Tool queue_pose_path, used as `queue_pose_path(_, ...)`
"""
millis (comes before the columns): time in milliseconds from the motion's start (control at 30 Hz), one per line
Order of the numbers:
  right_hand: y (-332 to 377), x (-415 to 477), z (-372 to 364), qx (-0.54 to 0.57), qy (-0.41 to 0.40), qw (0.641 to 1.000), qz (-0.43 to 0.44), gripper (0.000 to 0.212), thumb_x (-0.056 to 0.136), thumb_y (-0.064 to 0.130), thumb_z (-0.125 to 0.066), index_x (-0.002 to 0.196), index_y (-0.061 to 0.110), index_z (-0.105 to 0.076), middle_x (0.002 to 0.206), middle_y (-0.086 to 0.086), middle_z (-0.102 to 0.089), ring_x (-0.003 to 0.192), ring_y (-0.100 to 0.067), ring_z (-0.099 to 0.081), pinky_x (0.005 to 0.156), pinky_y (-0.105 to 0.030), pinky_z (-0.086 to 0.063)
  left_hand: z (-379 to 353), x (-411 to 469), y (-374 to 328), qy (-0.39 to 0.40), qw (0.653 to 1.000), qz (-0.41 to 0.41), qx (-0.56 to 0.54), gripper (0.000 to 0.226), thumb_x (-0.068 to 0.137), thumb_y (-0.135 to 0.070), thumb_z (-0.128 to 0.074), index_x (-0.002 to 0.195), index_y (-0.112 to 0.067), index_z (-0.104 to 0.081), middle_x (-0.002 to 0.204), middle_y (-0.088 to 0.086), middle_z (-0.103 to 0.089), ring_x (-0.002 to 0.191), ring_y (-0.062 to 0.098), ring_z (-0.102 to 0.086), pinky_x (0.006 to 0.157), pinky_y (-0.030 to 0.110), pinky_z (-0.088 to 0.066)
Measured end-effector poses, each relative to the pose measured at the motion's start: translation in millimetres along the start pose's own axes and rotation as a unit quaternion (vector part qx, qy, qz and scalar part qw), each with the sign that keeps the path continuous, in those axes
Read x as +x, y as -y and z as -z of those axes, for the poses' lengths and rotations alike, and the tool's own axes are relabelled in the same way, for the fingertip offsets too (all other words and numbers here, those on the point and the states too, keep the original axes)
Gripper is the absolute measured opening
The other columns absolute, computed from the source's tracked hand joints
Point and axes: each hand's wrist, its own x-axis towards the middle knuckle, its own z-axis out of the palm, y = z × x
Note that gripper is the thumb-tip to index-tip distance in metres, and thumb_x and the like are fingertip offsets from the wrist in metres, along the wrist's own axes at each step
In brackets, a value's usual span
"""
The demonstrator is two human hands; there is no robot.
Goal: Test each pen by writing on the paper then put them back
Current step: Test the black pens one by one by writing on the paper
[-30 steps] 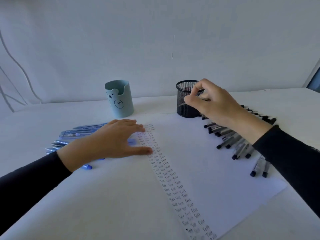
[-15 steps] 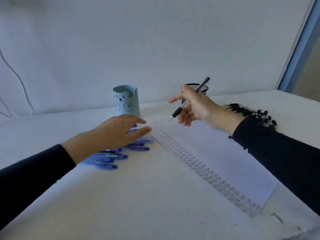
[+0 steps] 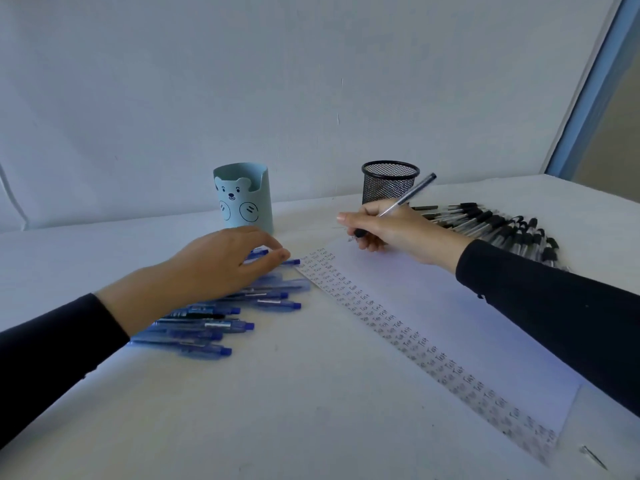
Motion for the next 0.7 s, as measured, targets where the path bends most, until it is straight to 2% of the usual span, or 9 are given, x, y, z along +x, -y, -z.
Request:
queue_pose_path(67, 1.0, 1.6, -1.1, -0.004, -0.001, 1.0, 0.012, 0.033, 0.084, 0.042, -0.074, 0.067, 0.015, -0.064, 0.059, 0.002, -0.063, 0.053, -0.01, -0.054, 0.053, -0.019, -0.044, -3.8, 0.0, -1.3, -0.025, 0.999, -0.019, 0.006, 0.058, 0.085, -0.075, -0.026, 0.11, -0.038, -0.062, 0.113, -0.017, -0.063, 0.102, 0.012, -0.057, 0.085, 0.03, -0.046)
queue_pose_path(133, 2.5, 3.7, -3.1, -0.009, 0.001, 1.0, 0.028, 0.036, 0.087, 0.038, -0.073, 0.065, 0.011, -0.063, 0.052, 0.004, -0.058, 0.047, -0.007, -0.05, 0.049, -0.016, -0.041, -7.4, 1.4, -3.6, -0.046, 0.999, -0.02, 0.008, 0.048, 0.094, -0.063, -0.032, 0.111, -0.032, -0.064, 0.109, -0.013, -0.065, 0.101, 0.016, -0.058, 0.082, 0.03, -0.046)
queue_pose_path(233, 4.9, 7.6, -9.6, -0.007, -0.001, 0.999, 0.044, 0.037, 0.091, 0.033, -0.069, 0.063, 0.009, -0.061, 0.045, 0.006, -0.054, 0.041, -0.005, -0.045, 0.045, -0.015, -0.037, -9.8, 1.6, -8.5, -0.038, 0.998, -0.03, -0.032, 0.037, 0.098, -0.048, -0.036, 0.119, -0.033, -0.062, 0.122, -0.015, -0.061, 0.111, 0.012, -0.055, 0.094, 0.031, -0.046)
queue_pose_path(300, 5.5, 10.2, -15.8, -0.005, 0.003, 0.999, 0.043, 0.033, 0.092, 0.031, -0.067, 0.068, 0.009, -0.061, 0.046, 0.008, -0.055, 0.041, -0.004, -0.046, 0.044, -0.014, -0.036, -10.8, -1.1, -13.2, -0.005, 0.994, -0.091, -0.059, 0.035, 0.1, -0.045, -0.035, 0.126, -0.037, -0.057, 0.135, -0.021, -0.052, 0.122, 0.002, -0.048, 0.105, 0.024, -0.038)
queue_pose_path(367, 4.2, 11.8, -22.0, -0.009, 0.007, 0.999, 0.045, 0.031, 0.091, 0.03, -0.068, 0.068, 0.012, -0.059, 0.051, 0.004, -0.059, 0.043, -0.005, -0.049, 0.044, -0.014, -0.037, -12.7, -3.8, -16.1, 0.022, 0.989, -0.143, -0.037, 0.045, 0.095, -0.05, -0.029, 0.132, -0.04, -0.052, 0.144, -0.024, -0.042, 0.128, -0.007, -0.039, 0.109, 0.019, -0.028)
queue_pose_path(467, -3.1, 16.2, -27.3, -0.027, -0.022, 0.997, 0.064, 0.042, 0.088, 0.024, -0.068, 0.052, 0.016, -0.048, 0.054, -0.001, -0.061, 0.045, -0.006, -0.052, 0.05, -0.018, -0.041, -13.4, -5.1, -20.0, 0.054, 0.99, -0.134, -0.002, 0.056, 0.088, -0.06, -0.02, 0.136, -0.048, -0.046, 0.149, -0.029, -0.03, 0.128, -0.016, -0.027, 0.111, 0.016, -0.016)
queue_pose_path(600, -10.2, 16.7, -31.0, -0.03, -0.045, 0.994, 0.1, 0.043, 0.083, 0.014, -0.065, 0.046, 0.017, -0.042, 0.042, 0.007, -0.049, 0.049, -0.01, -0.052, 0.052, -0.02, -0.039, -14.6, -6.0, -19.8, 0.071, 0.991, -0.113, -0.013, 0.054, 0.087, -0.065, -0.024, 0.134, -0.051, -0.046, 0.147, -0.03, -0.036, 0.133, -0.009, -0.032, 0.117, 0.026, -0.02)
queue_pose_path(700, -12.8, 16.9, -30.3, -0.025, -0.028, 0.992, 0.124, 0.04, 0.083, 0.013, -0.065, 0.049, 0.016, -0.044, 0.044, 0.001, -0.05, 0.045, -0.009, -0.045, 0.052, -0.02, -0.04, -14.4, -6.5, -20.8, 0.076, 0.991, -0.106, -0.01, 0.052, 0.088, -0.066, -0.023, 0.133, -0.053, -0.046, 0.144, -0.033, -0.037, 0.133, -0.009, -0.031, 0.118, 0.026, -0.018)
